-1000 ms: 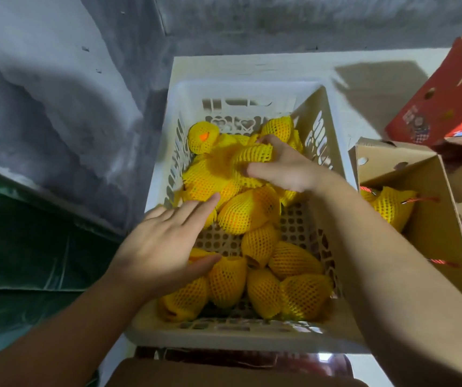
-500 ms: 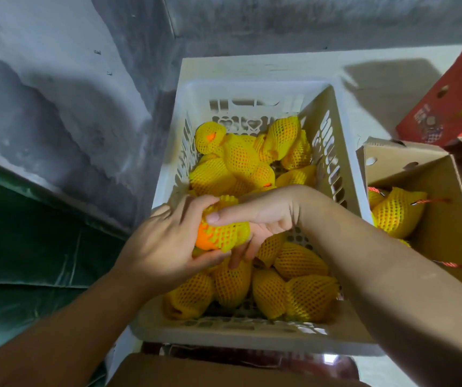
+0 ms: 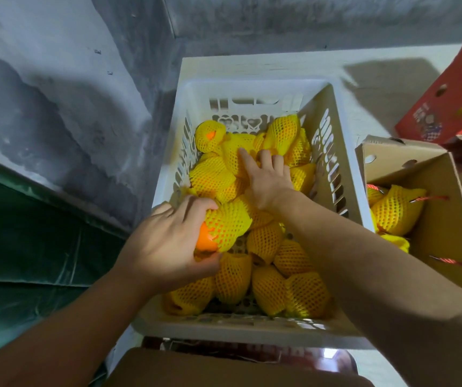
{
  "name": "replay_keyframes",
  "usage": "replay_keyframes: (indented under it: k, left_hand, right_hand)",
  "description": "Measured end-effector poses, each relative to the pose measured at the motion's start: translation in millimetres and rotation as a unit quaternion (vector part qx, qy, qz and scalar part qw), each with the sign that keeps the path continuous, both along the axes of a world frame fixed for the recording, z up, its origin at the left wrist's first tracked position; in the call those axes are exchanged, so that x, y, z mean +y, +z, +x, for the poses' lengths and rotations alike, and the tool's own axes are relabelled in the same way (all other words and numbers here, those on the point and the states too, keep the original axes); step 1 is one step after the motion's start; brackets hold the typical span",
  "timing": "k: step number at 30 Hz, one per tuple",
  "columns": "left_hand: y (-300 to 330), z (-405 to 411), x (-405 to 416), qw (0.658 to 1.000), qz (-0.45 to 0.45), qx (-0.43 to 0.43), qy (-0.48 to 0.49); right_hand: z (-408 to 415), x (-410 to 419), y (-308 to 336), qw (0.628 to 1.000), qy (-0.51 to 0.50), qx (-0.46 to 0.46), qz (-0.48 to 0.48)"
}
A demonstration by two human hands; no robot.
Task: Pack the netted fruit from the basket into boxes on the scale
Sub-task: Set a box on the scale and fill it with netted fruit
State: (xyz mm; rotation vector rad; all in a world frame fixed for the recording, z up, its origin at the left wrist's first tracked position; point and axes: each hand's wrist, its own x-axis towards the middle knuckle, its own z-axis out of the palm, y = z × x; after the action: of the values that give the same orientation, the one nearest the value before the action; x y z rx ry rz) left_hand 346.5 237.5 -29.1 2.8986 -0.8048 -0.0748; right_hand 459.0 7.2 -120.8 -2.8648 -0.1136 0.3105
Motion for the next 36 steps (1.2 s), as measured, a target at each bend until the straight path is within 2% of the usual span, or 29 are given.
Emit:
replay_keyframes:
  k: [2,4,8,12,14,16,18,20,22,24,26,29,31,33,36]
  left_hand:
    - [0.4,0.4,-0.9,1.000,0.007,-0.008,-0.001]
    - [0.8,0.7,-1.7,1.000,0.012,-0.008,0.000]
    - [1.7,1.5,-2.1,1.000,0.027,0.012,-0.002]
    - [2.7,0.3,-1.4,0.999,0.030,0.015,-0.001]
    - [2.4,0.8,-0.9,1.000,0.025,0.018,-0.001]
    - [0.9,1.6,-0.3,1.000,0.020,0.017,-0.004]
    - [-0.7,2.0,0.4,1.000,0.016,0.010,-0.012]
    - [-1.8,1.8,0.9,1.000,0.019,0.004,-0.015]
    - [-3.1,1.2,1.2,1.000,0.023,0.000,-0.018]
    - [-4.3,1.2,1.6,1.000,0.018,-0.005,-0.018]
    - [-4.9,2.2,2.5,1.000,0.007,-0.010,-0.018]
    - [-4.4,4.2,2.3,1.000,-0.007,-0.017,-0.021]
    - [-4.6,4.2,2.0,0.999,-0.005,-0.019,-0.027]
    - [-4.0,4.7,2.3,0.999,-0.011,-0.015,-0.026]
    - [2.1,7.3,1.4,0.998,-0.061,0.033,-0.003]
  right_hand:
    - [4.1,-2.1,-2.5,0.998,0.019,-0.040,0.034]
    - [8.4,1.7,-3.9,0.997,0.030,-0.033,0.059]
    - [7.3,9.2,-6.9,0.998,-0.007,-0.057,0.029]
    - [7.6,5.5,-7.4,0.992,0.011,-0.112,0.057]
    - [8.7,3.4,-9.3,0.991,0.024,-0.104,0.084]
    - [8.7,-0.2,-8.9,0.987,-0.024,-0.097,0.122]
    - [9.9,-3.6,-9.5,0.987,-0.069,-0.111,0.095]
    - [8.7,-3.9,-11.4,0.988,-0.054,-0.107,0.094]
    - [7.5,-0.9,-13.9,0.984,-0.024,-0.071,0.161]
    - [4.4,2.3,-17.2,0.980,-0.031,-0.067,0.186]
    - [0.6,3.3,-20.1,0.981,-0.049,-0.095,0.160]
    - [-3.8,2.2,-15.1,0.990,-0.041,-0.118,0.064]
    - [-4.4,0.5,-3.1,0.991,-0.036,-0.119,0.057]
    - [-8.8,-0.5,14.9,0.986,-0.049,-0.108,0.116]
    - [-33.6,-6.1,50.2,0.959,-0.065,-0.067,0.268]
